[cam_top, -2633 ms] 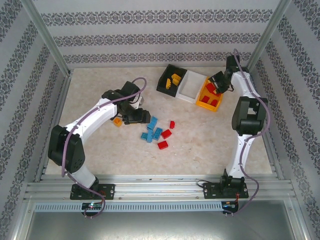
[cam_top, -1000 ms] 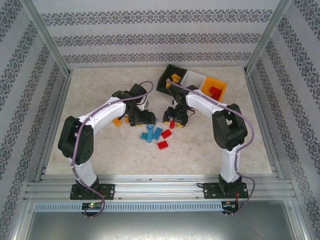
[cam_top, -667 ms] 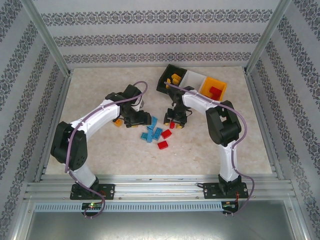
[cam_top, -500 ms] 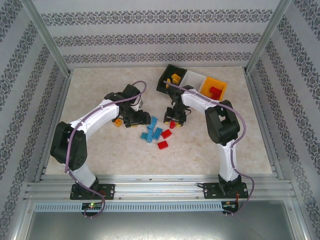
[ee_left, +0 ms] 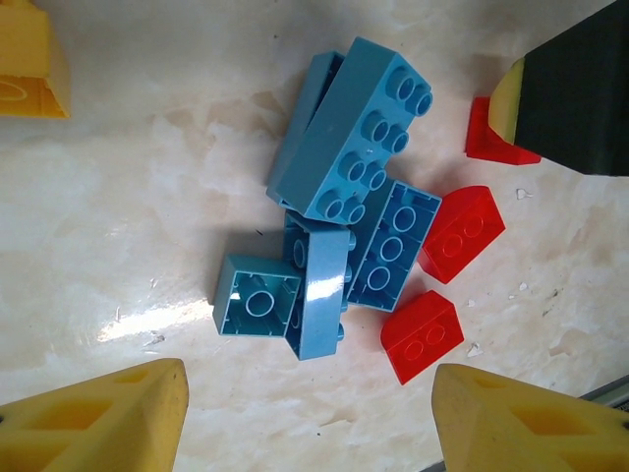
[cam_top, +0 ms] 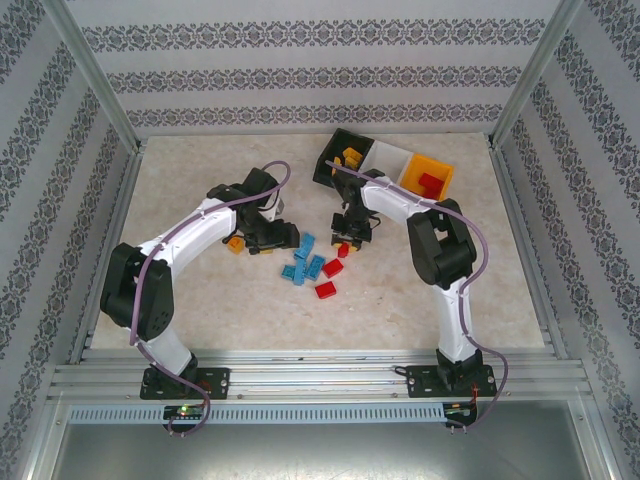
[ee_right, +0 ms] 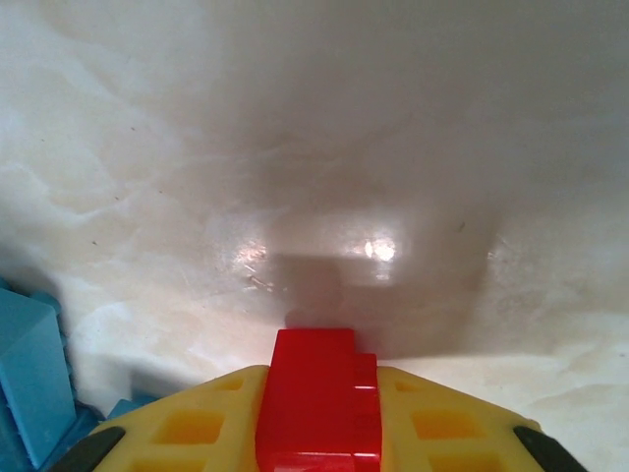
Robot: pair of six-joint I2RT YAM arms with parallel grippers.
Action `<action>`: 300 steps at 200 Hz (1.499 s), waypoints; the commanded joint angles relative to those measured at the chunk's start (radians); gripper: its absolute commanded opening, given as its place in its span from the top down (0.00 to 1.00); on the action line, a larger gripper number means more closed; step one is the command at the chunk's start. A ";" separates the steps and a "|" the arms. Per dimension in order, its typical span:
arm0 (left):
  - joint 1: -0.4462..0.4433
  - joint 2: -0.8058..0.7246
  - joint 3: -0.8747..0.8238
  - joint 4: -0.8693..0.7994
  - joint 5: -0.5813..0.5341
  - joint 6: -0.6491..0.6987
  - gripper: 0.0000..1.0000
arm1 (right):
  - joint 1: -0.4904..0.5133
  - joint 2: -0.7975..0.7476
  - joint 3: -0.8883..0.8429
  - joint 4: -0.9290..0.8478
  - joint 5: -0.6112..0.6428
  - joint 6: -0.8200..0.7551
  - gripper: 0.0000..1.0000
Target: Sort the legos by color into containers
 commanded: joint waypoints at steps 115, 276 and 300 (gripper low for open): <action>0.011 0.038 0.068 -0.002 0.032 0.012 0.33 | -0.478 -0.107 0.168 -0.042 -0.058 -0.038 0.72; 0.010 0.015 0.048 -0.025 0.005 0.018 0.33 | -0.556 0.165 0.592 -0.171 -0.010 -0.057 0.45; 0.010 0.043 0.077 -0.021 0.014 0.015 0.33 | -0.570 0.114 0.549 -0.163 -0.025 -0.065 0.44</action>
